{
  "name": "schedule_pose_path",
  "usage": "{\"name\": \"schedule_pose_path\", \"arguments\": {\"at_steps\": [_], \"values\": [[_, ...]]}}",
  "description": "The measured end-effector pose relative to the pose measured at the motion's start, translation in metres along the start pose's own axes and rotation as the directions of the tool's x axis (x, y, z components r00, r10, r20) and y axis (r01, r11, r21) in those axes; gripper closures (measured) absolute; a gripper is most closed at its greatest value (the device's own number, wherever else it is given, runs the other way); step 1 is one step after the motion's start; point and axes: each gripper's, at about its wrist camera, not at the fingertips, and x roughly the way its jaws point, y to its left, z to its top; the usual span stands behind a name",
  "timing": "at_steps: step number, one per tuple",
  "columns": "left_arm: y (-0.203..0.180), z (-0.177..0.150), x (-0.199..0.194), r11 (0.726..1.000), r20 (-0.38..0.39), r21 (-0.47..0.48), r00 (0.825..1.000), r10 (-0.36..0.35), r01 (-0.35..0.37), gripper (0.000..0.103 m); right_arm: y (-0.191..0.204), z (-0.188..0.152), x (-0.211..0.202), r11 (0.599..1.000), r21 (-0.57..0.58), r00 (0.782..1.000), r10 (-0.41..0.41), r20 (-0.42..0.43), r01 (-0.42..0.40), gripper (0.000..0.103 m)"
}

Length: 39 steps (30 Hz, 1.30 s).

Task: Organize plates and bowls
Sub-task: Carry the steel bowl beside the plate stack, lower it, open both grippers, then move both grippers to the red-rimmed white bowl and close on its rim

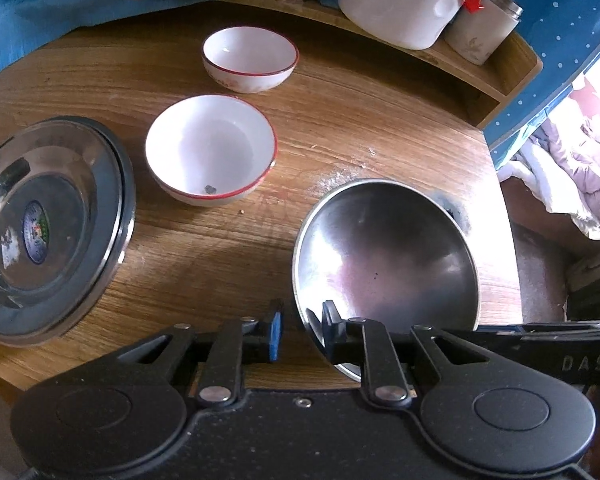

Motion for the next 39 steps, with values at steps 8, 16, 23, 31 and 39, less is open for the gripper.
{"name": "schedule_pose_path", "arguments": {"at_steps": [8,16,23,31,39], "values": [[0.011,0.015,-0.022,0.999,0.057,0.041,0.998,0.019,-0.022,0.037,0.010,0.006,-0.007,0.996,0.023,0.992,-0.090,0.084,0.089,0.040],[0.033,0.041,-0.040,0.999,0.124,0.025,0.992,0.040,-0.043,0.007,0.025,0.016,-0.008,0.991,0.032,0.980,-0.131,0.150,0.128,0.016],[0.058,0.064,-0.043,0.998,0.135,0.019,0.989,0.055,-0.059,0.001,0.039,0.021,-0.006,0.990,0.022,0.968,-0.144,0.205,0.142,0.001],[0.079,0.090,-0.037,0.987,0.154,0.114,0.983,0.097,-0.115,0.001,0.056,0.029,-0.003,0.986,0.018,0.950,-0.166,0.265,0.167,0.000],[0.088,0.108,-0.019,0.947,0.125,0.288,0.986,0.109,-0.141,0.001,0.090,0.037,0.013,0.965,-0.093,0.929,-0.208,0.307,0.247,0.000]]}}
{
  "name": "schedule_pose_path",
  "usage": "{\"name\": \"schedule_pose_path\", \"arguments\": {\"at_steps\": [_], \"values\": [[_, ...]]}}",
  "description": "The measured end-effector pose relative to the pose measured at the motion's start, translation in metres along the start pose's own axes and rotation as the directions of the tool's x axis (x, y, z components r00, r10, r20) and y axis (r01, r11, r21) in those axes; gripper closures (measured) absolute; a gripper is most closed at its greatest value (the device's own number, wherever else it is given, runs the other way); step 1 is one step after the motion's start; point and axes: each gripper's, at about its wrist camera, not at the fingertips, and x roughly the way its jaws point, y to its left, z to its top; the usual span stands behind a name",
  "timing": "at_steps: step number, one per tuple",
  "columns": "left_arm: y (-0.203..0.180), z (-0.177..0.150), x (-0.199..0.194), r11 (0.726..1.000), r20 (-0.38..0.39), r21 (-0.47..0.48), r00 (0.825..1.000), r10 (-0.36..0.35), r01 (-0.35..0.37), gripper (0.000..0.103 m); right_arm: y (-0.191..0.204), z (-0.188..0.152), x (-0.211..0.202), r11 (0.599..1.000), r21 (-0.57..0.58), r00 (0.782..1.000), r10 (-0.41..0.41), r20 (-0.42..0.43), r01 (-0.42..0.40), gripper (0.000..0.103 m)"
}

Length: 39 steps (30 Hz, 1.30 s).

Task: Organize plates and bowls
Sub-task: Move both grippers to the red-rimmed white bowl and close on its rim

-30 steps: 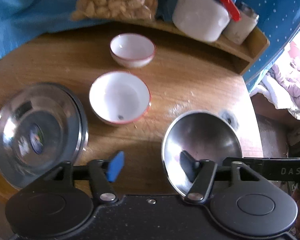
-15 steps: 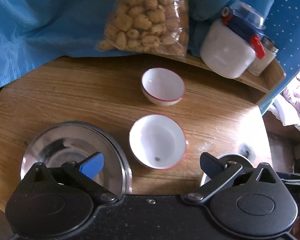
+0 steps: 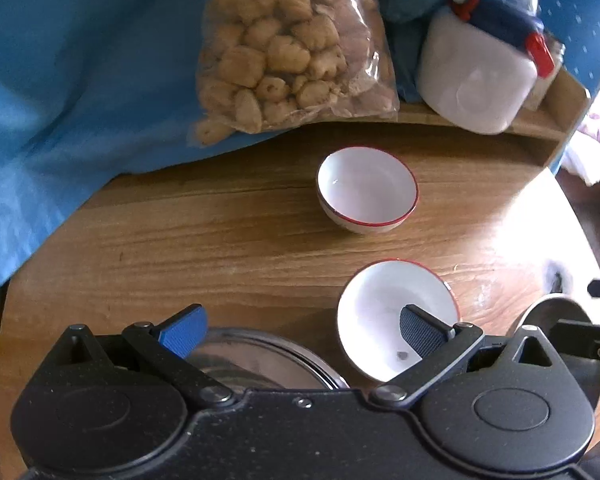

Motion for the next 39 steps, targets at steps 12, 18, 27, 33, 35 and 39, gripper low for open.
{"name": "schedule_pose_path", "arguments": {"at_steps": [12,18,27,33,35,39], "values": [[0.005,0.012,0.029,0.993,-0.053,0.115,0.998,-0.028,0.034,0.001,0.034,0.011,0.034,0.989,-0.144,0.999,-0.046,-0.026,0.042,0.000],[0.004,0.015,0.038,0.989,-0.081,0.150,0.997,0.016,-0.004,0.001,0.037,0.019,0.053,0.988,-0.149,0.994,-0.064,-0.085,0.050,0.000],[0.007,0.021,0.053,0.996,-0.133,0.088,0.991,0.004,0.008,0.001,0.037,0.027,0.074,0.984,-0.168,0.989,-0.086,-0.117,0.066,0.014],[0.004,0.021,0.057,0.997,-0.143,0.082,0.990,0.009,0.003,0.007,0.040,0.027,0.080,0.986,-0.163,0.988,-0.066,-0.143,0.042,0.037],[0.002,0.022,0.057,0.997,-0.151,0.081,0.988,0.005,0.008,0.011,0.040,0.026,0.082,0.987,-0.159,0.987,-0.051,-0.155,0.026,0.039],[0.000,0.023,0.055,0.996,-0.161,0.081,0.987,-0.016,0.029,0.019,0.038,0.024,0.085,0.991,-0.136,0.985,-0.010,-0.171,-0.013,0.050]]}}
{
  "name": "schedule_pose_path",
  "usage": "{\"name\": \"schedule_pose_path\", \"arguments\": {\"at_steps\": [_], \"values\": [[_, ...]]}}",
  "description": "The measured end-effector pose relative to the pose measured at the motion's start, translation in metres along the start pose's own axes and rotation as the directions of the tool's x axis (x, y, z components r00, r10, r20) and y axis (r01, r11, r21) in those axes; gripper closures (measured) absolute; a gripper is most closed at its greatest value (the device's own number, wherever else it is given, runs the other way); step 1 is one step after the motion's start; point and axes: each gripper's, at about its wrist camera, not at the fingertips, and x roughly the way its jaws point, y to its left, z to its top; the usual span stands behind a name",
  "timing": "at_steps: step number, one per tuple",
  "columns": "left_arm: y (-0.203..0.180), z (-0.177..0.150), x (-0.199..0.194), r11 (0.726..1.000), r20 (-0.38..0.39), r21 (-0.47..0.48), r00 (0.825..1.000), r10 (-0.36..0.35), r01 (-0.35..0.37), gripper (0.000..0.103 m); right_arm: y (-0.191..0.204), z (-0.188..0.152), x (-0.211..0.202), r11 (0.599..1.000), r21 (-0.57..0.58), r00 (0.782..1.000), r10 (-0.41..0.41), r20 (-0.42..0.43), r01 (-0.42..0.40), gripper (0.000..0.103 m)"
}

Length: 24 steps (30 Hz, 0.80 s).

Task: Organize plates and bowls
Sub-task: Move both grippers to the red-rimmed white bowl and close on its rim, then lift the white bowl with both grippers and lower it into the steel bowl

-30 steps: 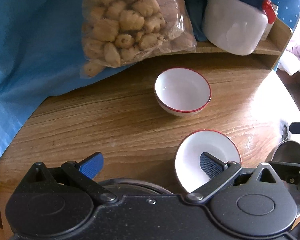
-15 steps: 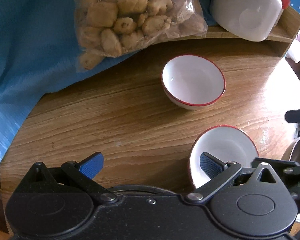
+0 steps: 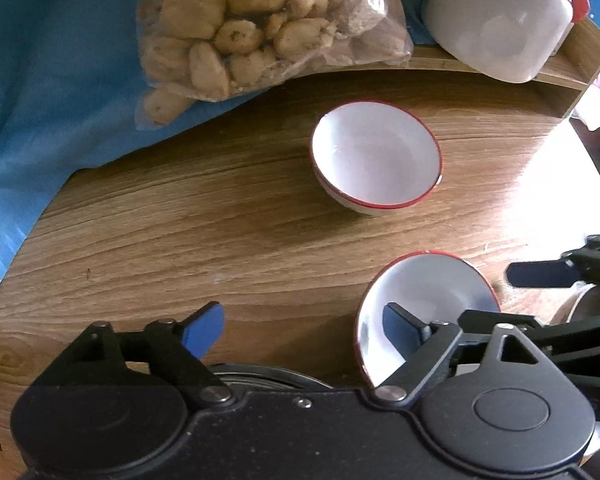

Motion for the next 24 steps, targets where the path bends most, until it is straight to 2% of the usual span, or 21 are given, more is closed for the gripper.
{"name": "schedule_pose_path", "arguments": {"at_steps": [5,7,9,11,16,18,22,24], "values": [[-0.006,0.000,0.000,1.000,-0.015,-0.003,1.000,-0.019,0.019,0.032,0.001,-0.001,0.001,0.999,0.008,0.999,0.047,-0.003,-0.047,0.066],[-0.009,0.000,0.001,0.999,-0.030,-0.020,0.999,-0.039,0.038,0.037,0.002,0.001,0.003,0.999,0.003,0.999,0.051,-0.008,-0.051,0.069],[-0.009,-0.001,0.004,0.997,-0.048,-0.045,0.997,-0.065,0.062,0.049,0.005,0.002,0.005,0.998,0.003,0.998,0.057,-0.014,-0.057,0.073],[-0.007,0.000,0.006,0.993,-0.048,-0.067,0.994,-0.098,0.095,0.057,0.005,0.003,0.008,0.998,0.017,0.998,0.060,-0.019,-0.060,0.075],[-0.009,0.001,0.006,0.990,-0.040,-0.080,0.992,-0.123,0.119,0.074,0.010,0.003,0.012,0.998,0.012,0.997,0.070,-0.017,-0.070,0.086],[-0.010,0.002,0.005,0.986,-0.038,-0.088,0.989,-0.143,0.140,0.088,0.008,0.003,0.013,0.995,0.034,0.995,0.094,-0.016,-0.094,0.090],[-0.014,0.000,0.005,0.985,-0.037,-0.093,0.988,-0.150,0.146,0.091,0.003,0.003,0.012,0.992,0.065,0.994,0.107,-0.010,-0.106,0.092],[-0.013,-0.001,0.004,0.979,-0.029,-0.127,0.985,-0.167,0.162,0.095,-0.001,0.003,0.013,0.990,0.089,0.994,0.110,-0.006,-0.109,0.093]]}}
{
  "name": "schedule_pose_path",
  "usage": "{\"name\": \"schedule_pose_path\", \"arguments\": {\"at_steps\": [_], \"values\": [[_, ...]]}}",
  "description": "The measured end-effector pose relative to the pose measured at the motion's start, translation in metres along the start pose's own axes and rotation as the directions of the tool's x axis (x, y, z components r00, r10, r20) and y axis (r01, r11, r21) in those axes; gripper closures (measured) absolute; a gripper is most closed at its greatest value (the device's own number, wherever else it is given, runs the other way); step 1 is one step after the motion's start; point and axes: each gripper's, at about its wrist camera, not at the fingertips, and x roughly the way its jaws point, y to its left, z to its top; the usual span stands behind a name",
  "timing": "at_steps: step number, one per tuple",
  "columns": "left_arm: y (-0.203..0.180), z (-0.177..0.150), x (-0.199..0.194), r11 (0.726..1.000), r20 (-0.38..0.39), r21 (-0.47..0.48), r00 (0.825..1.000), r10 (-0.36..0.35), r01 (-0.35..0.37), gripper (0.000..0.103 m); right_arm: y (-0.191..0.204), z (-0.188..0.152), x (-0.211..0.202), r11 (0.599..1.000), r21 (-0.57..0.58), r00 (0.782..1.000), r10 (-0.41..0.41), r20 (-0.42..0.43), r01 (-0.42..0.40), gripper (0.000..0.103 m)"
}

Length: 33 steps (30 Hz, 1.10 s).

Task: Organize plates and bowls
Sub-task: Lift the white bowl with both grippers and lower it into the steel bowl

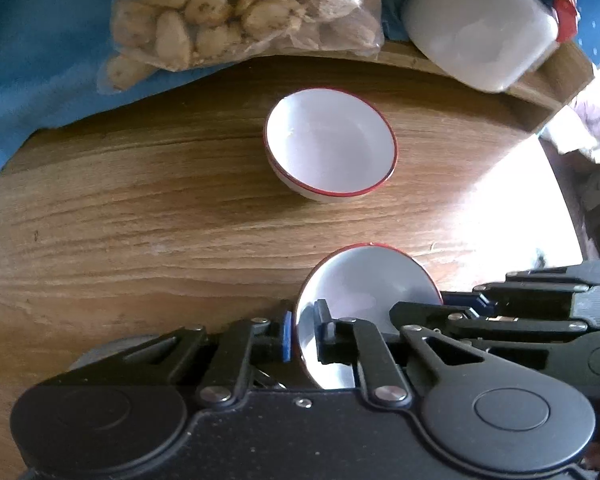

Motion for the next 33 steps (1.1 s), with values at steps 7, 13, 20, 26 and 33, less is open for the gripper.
{"name": "schedule_pose_path", "arguments": {"at_steps": [7,13,20,26,33], "values": [[-0.001,-0.002,-0.010,0.996,0.027,-0.086,0.999,-0.038,0.040,0.096,-0.007,-0.002,-0.017,1.000,0.013,0.998,-0.017,0.055,0.016,0.096],[-0.019,-0.001,-0.026,0.996,0.070,-0.077,0.997,-0.043,0.049,0.096,-0.015,-0.005,-0.042,1.000,0.021,0.995,-0.007,0.103,0.004,0.096],[-0.045,-0.006,-0.043,0.996,0.104,-0.061,0.993,-0.057,0.064,0.096,-0.032,-0.017,-0.076,0.999,0.034,0.990,0.007,0.141,-0.011,0.096],[-0.068,-0.016,-0.050,0.996,0.105,-0.045,0.992,-0.071,0.076,0.096,-0.045,-0.033,-0.096,0.999,0.044,0.989,0.012,0.147,-0.019,0.095],[-0.090,-0.024,-0.054,0.998,0.103,-0.026,0.993,-0.051,0.054,0.096,-0.052,-0.046,-0.108,0.998,0.053,0.988,0.023,0.151,-0.031,0.095]]}}
